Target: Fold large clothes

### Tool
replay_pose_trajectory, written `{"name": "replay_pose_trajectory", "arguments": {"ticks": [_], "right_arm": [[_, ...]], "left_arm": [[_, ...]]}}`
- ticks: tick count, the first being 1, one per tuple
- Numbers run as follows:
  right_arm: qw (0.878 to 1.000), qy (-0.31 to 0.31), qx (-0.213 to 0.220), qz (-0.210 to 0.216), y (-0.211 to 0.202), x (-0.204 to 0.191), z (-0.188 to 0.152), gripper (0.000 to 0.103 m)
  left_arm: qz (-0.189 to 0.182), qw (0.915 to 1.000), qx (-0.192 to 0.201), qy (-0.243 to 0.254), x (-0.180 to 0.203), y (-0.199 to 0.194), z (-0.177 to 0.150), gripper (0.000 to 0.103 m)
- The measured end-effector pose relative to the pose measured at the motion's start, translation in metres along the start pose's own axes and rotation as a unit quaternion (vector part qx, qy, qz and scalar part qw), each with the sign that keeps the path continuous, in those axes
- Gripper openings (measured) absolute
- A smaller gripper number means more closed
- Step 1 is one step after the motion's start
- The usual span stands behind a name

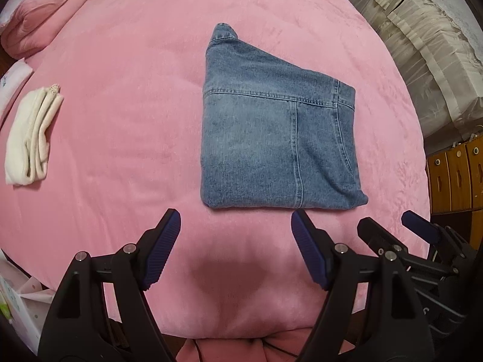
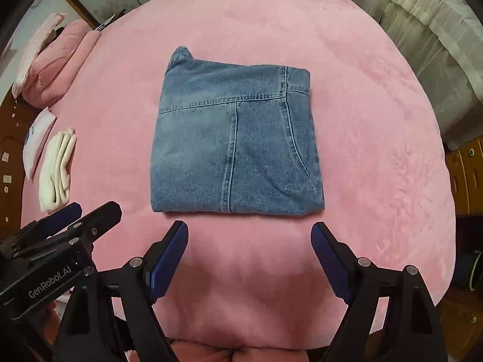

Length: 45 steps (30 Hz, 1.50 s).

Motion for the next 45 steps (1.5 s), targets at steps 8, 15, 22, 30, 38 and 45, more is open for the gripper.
{"name": "replay_pose_trajectory", "arguments": {"ticks": [8, 15, 22, 30, 38, 45], "right_arm": [[0.999, 0.028, -0.038, 0.012, 0.03, 0.015, 0.003, 0.085], [0.992, 0.07, -0.074, 0.074, 0.083, 0.053, 0.021, 0.085], [0.991, 0.057, -0.081, 0.094, 0.149, 0.095, 0.08, 0.085], [0.948, 0.173, -0.114, 0.242, 0.225, 0.124, 0.127, 0.085], [0.938, 0.178, -0.127, 0.269, 0.249, 0.116, 0.157, 0.079], [0.942, 0.187, -0.122, 0.249, 0.24, 0.118, 0.153, 0.045]], "left_arm": [[-0.017, 0.9995, -0.026, 0.008, 0.004, 0.026, 0.003, 0.074], [-0.04, 0.9975, -0.054, 0.025, -0.011, 0.084, 0.028, 0.074], [-0.17, 0.9796, -0.107, -0.004, -0.039, 0.148, 0.088, 0.074], [-0.286, 0.949, -0.103, -0.084, -0.064, 0.198, 0.139, 0.073], [-0.323, 0.9357, -0.104, -0.096, -0.073, 0.224, 0.158, 0.073], [-0.371, 0.9113, -0.13, -0.123, -0.078, 0.238, 0.161, 0.076]]}}
Point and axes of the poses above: each gripper's, at about its wrist camera, not at the fingertips, and y roughly the way its jaws point, x to its right, z to its top, the point moved 3 cm from there along y, roughly the way its jaws point, and after that the axes turned 2 degrees about y, right-handed, at the moved point
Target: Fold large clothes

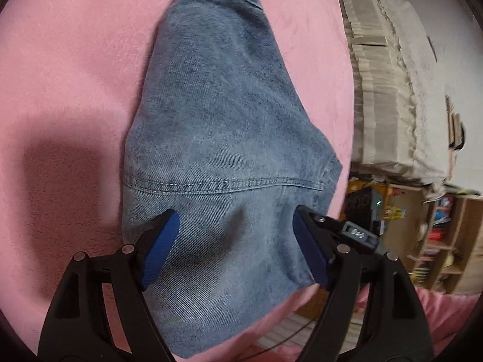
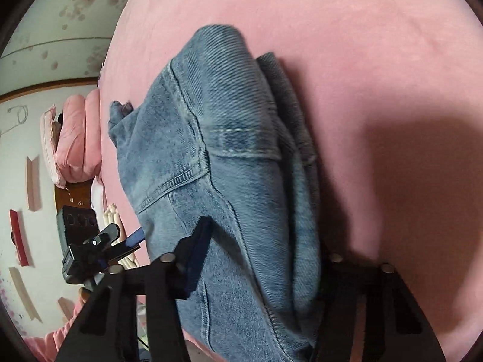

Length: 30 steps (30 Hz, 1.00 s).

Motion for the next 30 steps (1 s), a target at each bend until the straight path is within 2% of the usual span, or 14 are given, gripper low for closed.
{"name": "replay_pose_trajectory", "arguments": {"ticks": [6, 10, 13, 16, 17, 19, 20, 22, 23, 26, 30], "right_arm": [[1.0, 0.0, 0.01, -0.005, -0.014, -0.004, -0.013, 0.035], [1.0, 0.005, 0.014, -0.012, -0.02, -0.007, -0.018, 0.031], [1.0, -0.006, 0.014, -0.023, -0.025, -0.016, -0.022, 0.025], [0.999, -0.026, 0.011, -0.035, -0.031, -0.024, -0.025, 0.022], [0.999, -0.03, 0.01, -0.038, -0.033, -0.025, -0.026, 0.022], [0.999, -0.033, 0.009, -0.041, -0.035, -0.026, -0.028, 0.022], [0.999, -0.033, 0.009, -0.043, -0.036, -0.026, -0.029, 0.022], [0.998, -0.033, 0.009, -0.045, -0.032, -0.029, -0.027, 0.022], [0.998, -0.033, 0.008, -0.045, -0.031, -0.028, -0.027, 0.022], [0.998, -0.031, 0.006, -0.048, -0.024, -0.029, -0.024, 0.022], [0.998, -0.029, 0.008, -0.054, -0.015, -0.034, -0.024, 0.022]], "left_arm": [[-0.079, 0.9943, -0.001, -0.071, -0.019, -0.002, 0.004, 0.075], [-0.137, 0.9811, 0.018, -0.136, -0.038, -0.001, 0.004, 0.075], [-0.14, 0.981, 0.023, -0.133, -0.036, 0.003, 0.004, 0.075], [-0.14, 0.9812, 0.012, -0.132, -0.034, 0.003, 0.007, 0.075], [-0.139, 0.9812, 0.009, -0.133, -0.034, 0.002, 0.006, 0.075], [-0.115, 0.987, 0.006, -0.112, -0.028, -0.004, 0.005, 0.075], [-0.082, 0.9919, 0.003, -0.097, -0.026, -0.008, 0.004, 0.076], [-0.027, 0.9963, -0.005, -0.081, -0.03, -0.014, 0.001, 0.079], [-0.011, 0.9968, -0.013, -0.079, -0.035, -0.015, -0.002, 0.079], [0.009, 0.9952, -0.038, -0.09, -0.049, -0.006, -0.006, 0.079], [0.009, 0.9958, -0.024, -0.088, -0.041, 0.017, 0.002, 0.079]]}}
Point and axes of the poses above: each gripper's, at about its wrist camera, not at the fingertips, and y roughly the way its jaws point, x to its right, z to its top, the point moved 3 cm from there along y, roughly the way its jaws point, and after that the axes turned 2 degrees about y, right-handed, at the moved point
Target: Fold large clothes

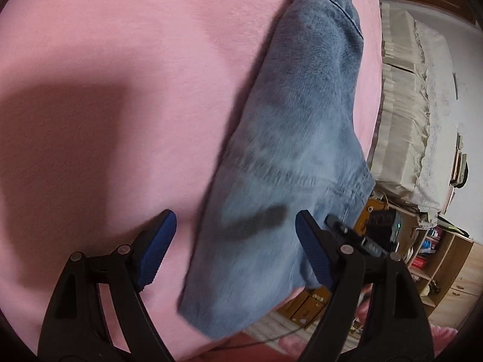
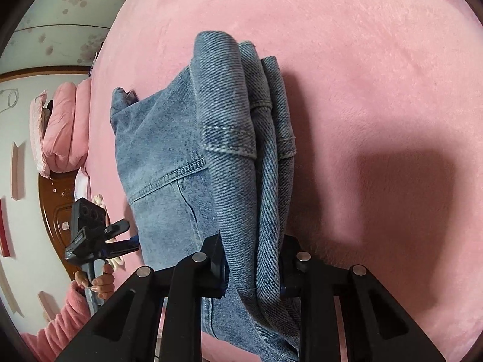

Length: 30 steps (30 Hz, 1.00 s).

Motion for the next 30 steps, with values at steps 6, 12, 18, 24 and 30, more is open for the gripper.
{"name": "replay_pose_trajectory", "arguments": {"ticks": [6, 12, 18, 24, 30], "right_arm": [[1.0, -0.005, 0.002, -0.011, -0.002, -0.006, -0.003, 0.021], [0.999, -0.006, 0.012, -0.044, -0.01, -0.026, -0.013, 0.018], [0.997, -0.037, 0.014, -0.068, -0.028, -0.051, -0.042, 0.017], [0.994, -0.069, 0.022, -0.077, -0.069, -0.052, -0.108, 0.016], [0.992, -0.105, 0.01, -0.066, -0.098, -0.037, -0.181, 0.016]], "left_arm": [[0.053, 0.9986, 0.003, 0.009, 0.024, 0.037, 0.007, 0.08], [0.137, 0.9866, 0.049, 0.075, 0.059, 0.027, -0.023, 0.055], [0.165, 0.974, 0.052, 0.146, 0.111, 0.008, -0.079, 0.046], [0.177, 0.9697, 0.074, 0.152, 0.141, -0.009, -0.173, 0.043], [0.18, 0.9724, 0.081, 0.125, 0.146, -0.006, -0.264, 0.042]]}}
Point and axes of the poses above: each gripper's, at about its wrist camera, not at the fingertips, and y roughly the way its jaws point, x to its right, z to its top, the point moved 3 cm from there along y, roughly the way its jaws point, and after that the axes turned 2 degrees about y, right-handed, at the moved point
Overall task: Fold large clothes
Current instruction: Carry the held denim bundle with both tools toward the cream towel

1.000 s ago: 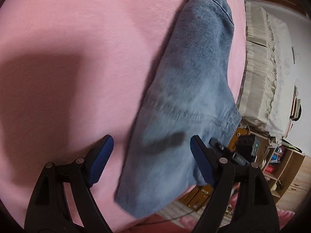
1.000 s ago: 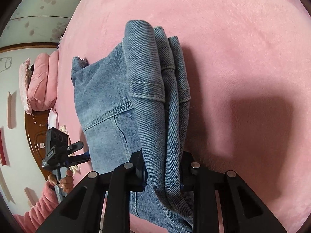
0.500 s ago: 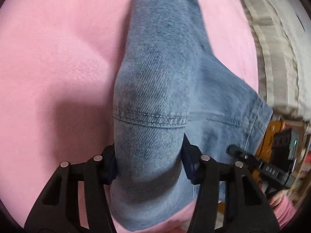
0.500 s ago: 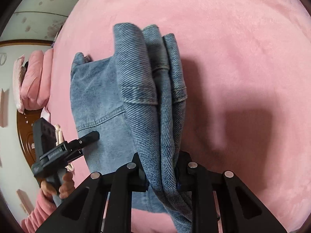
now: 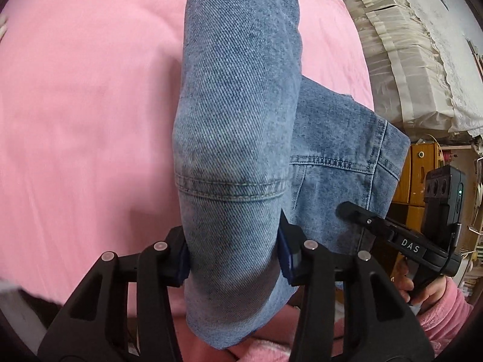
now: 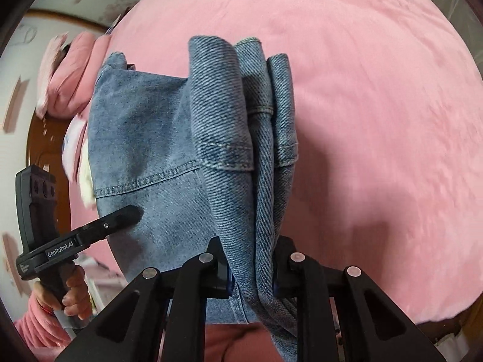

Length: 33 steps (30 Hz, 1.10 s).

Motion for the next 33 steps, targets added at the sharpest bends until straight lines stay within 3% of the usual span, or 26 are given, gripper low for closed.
{"name": "replay_pose_trajectory", "arguments": {"ticks": [5, 11, 16, 20, 25, 28, 33], "right_arm": [[1.0, -0.011, -0.016, 0.02, -0.003, -0.002, -0.048, 0.016], [0.998, -0.035, -0.025, 0.034, 0.003, -0.023, -0.081, 0.016], [0.999, -0.042, -0.016, 0.03, 0.008, -0.056, -0.101, 0.016], [0.999, -0.024, 0.004, 0.034, 0.021, -0.091, -0.108, 0.016], [0.999, -0.01, 0.037, 0.026, 0.057, -0.169, -0.139, 0.016], [0.998, 0.008, 0.03, 0.05, 0.081, -0.215, -0.151, 0.016], [0.996, -0.046, 0.0, 0.074, 0.116, -0.319, -0.137, 0.015]], "left_arm": [[0.026, 0.9995, 0.005, -0.015, 0.033, 0.001, -0.062, 0.042], [0.033, 0.9986, 0.015, -0.039, 0.019, -0.006, -0.111, 0.042], [0.037, 0.9987, 0.028, -0.023, 0.001, -0.025, -0.132, 0.042], [0.037, 0.9984, 0.039, -0.016, -0.05, -0.051, -0.136, 0.042], [0.043, 0.9975, 0.053, -0.018, -0.156, -0.099, -0.144, 0.042], [0.075, 0.9949, 0.065, -0.017, -0.222, -0.139, -0.145, 0.042], [0.096, 0.9909, 0.084, -0.044, -0.306, -0.213, -0.122, 0.042]]}}
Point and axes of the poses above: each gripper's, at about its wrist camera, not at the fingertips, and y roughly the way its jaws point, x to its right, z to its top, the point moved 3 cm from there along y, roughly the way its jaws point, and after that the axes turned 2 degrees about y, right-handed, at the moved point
